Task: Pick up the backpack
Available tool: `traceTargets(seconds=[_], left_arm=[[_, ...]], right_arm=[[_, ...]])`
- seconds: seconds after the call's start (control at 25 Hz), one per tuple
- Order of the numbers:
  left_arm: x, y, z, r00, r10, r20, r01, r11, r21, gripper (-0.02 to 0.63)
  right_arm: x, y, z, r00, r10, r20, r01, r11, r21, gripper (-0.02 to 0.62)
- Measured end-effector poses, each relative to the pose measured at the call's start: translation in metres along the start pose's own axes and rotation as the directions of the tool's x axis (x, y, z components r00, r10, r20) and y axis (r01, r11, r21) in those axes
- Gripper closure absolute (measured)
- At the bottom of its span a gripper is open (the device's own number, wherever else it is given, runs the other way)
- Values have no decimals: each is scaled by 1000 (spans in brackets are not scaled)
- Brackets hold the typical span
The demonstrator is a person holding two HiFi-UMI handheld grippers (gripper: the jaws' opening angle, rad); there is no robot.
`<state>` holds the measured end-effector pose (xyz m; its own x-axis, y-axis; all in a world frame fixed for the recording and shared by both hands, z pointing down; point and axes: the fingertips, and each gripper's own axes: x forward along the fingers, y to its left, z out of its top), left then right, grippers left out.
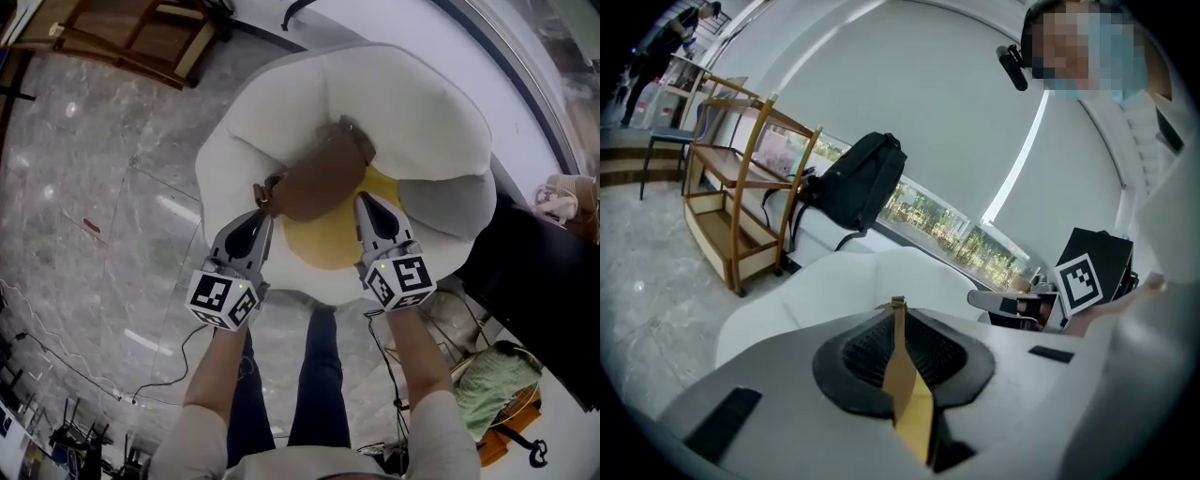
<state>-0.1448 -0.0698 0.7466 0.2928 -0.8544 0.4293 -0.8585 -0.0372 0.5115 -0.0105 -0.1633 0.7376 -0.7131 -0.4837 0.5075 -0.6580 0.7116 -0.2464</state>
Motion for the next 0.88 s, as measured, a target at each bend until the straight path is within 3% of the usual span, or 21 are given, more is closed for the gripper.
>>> traceTargets(seconds=[0.88], left_arm=[[35,49,-74,989,103,-110,-121,979,-164,563]], right_arm=[[71,-33,-38,996,1,-92,-10,995,-100,565]])
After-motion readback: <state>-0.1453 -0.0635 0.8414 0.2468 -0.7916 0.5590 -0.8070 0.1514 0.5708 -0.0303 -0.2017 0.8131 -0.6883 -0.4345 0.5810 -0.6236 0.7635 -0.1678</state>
